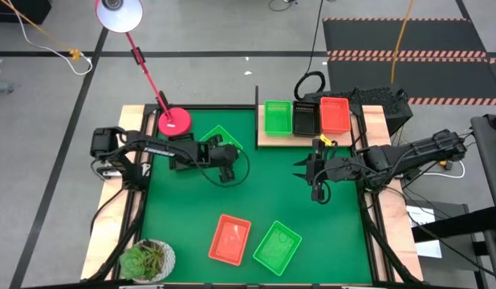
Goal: Stack baskets on shelf by color
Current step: Stack the top green bin on top of the green bin on the shelf
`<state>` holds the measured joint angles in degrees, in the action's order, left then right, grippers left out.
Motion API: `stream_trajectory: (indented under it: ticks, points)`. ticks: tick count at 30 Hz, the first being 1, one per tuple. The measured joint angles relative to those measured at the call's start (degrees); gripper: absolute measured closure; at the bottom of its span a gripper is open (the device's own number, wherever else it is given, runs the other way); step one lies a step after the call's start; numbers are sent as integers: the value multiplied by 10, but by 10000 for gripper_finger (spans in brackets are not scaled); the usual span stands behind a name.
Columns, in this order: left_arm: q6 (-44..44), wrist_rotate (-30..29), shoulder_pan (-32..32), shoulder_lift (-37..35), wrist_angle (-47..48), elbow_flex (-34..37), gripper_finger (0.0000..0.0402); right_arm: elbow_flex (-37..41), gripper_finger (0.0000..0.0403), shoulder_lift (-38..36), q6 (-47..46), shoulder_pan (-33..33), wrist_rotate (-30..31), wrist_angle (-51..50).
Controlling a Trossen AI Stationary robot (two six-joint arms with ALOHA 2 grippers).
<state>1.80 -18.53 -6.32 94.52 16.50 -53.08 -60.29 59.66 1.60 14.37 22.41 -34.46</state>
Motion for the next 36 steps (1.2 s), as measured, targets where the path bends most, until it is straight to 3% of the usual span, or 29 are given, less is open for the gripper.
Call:
stream_trajectory:
  ticks: [9, 17, 29, 36]
  points:
    - [-34, -3, -2, 0, -1, 0, 388, 0, 284, 0, 2, 0, 0, 0]
    - [-49, -36, 16, -21, 64, -18, 392, 0, 284, 0, 2, 0, 0, -1]
    - [-93, -117, 106, -106, 145, -78, 398, 0, 284, 0, 3, 0, -2, -17]
    - [-114, -137, 147, -129, 136, -97, 399, 0, 284, 0, -5, 0, -2, -22]
